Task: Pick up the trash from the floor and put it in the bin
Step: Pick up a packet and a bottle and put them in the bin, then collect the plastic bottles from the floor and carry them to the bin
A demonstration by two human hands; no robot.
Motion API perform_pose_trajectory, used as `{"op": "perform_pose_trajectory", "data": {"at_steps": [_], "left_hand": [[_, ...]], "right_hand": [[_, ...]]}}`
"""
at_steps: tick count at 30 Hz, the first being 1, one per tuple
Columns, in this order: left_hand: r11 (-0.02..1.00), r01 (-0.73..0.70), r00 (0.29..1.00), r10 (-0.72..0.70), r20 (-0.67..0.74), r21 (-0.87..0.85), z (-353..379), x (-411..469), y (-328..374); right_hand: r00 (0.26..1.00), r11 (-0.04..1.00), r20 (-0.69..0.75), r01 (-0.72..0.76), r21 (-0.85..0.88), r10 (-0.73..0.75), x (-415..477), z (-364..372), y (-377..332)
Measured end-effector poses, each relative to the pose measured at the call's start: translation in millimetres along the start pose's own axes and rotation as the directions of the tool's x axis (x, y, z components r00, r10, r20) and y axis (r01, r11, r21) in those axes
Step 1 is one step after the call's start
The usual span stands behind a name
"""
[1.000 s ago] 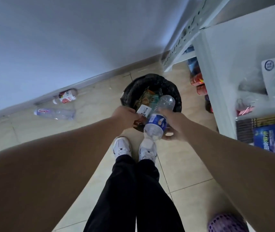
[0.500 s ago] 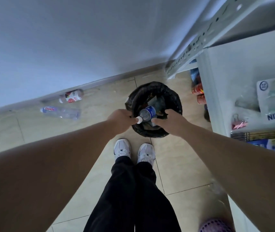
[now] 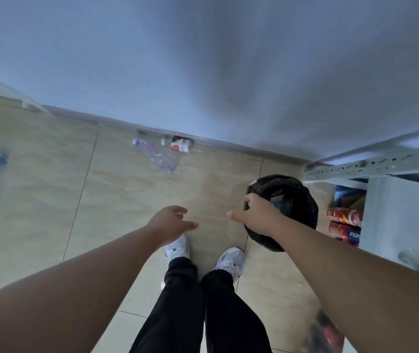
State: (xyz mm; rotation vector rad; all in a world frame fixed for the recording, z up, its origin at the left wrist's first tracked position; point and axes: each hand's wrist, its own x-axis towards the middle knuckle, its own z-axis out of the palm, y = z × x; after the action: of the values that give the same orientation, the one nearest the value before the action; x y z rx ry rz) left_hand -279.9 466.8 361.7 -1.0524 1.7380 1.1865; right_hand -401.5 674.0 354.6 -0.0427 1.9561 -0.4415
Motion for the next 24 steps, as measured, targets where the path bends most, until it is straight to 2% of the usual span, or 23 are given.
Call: {"op": "perform_pose_trajectory", "data": {"at_steps": [6, 13, 20, 24], "left_hand": [[0.973, 0.088, 0.991, -0.106, -0.075, -0.213, -63, -39, -97], [0.91, 0.088, 0.979, -0.154, -0.133, -0.406, -132, -65, -195], [0.872, 0.111, 0.959, -0.22, -0.179, -0.477, -218, -97, -289], [0.867, 0.165, 0.939, -0.284, -0.194, -0.47, -272, -103, -334]], "right_hand": [[0.996, 0.984, 0.073, 0.056, -0.17, -0.044, -3, 48, -84], [0.992, 0.953, 0.104, 0.094, -0.288, -0.067, -2, 111, -174], [0.988, 0.905, 0.08, 0.154, -0.396, -0.133, -6, 178, -275], [0.982, 0.906, 0.112, 0.186, -0.381, -0.155, 2, 213, -333]]}}
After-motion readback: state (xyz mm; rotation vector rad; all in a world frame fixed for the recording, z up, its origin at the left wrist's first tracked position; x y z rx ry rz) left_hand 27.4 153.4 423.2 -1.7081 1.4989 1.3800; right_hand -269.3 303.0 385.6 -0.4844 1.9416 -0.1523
